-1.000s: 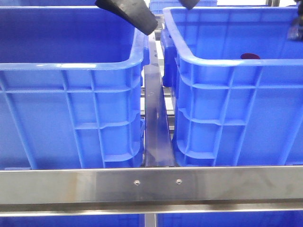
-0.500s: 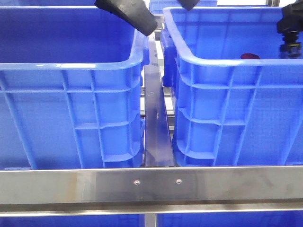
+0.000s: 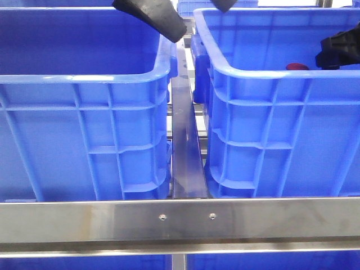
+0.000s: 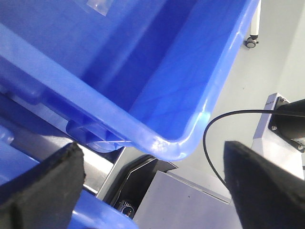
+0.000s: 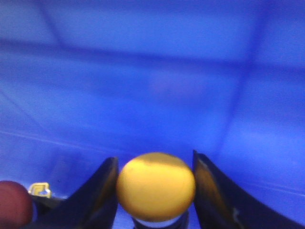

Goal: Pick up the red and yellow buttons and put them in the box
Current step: 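Lower the yellow button with the right gripper into the bin, then open the right gripper to release the yellow button, raise it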

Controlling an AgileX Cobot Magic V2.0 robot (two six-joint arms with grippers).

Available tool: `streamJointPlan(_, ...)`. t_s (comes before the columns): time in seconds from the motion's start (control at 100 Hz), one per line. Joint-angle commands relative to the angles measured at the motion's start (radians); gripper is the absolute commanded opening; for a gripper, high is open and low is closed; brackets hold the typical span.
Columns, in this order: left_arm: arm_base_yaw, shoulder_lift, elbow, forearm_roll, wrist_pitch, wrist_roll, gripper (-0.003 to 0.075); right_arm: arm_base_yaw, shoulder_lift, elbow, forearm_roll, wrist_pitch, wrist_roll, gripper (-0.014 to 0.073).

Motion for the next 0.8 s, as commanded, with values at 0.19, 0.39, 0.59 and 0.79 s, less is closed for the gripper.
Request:
streamJointPlan(0.19,-0.008,-0.045,-0.031,-0.046,-0.027,0.0,0.0566,-0.007,-0.04,-0.043,0.122,0.033,-0.018,0.0178)
streamJointPlan(0.39,-0.008,-0.045,-0.031,-0.046,-0.027,0.0,0.0566,-0.007,-0.04,-0.043,0.122,0.027,-0.018,0.047)
streamJointPlan(0.59,-0.008,-0.045,-0.031,-0.046,-0.027,0.0,0.0566,-0.007,-0.042,-0.043,0.122,0.004,-0.018,0.0473)
streamJointPlan(0.79,-0.008,-0.045,-0.031,-0.046,-0.027,0.0,0.0566,-0.007,-0.059,-0.043,0.122,-0.001,-0.018,0.0473)
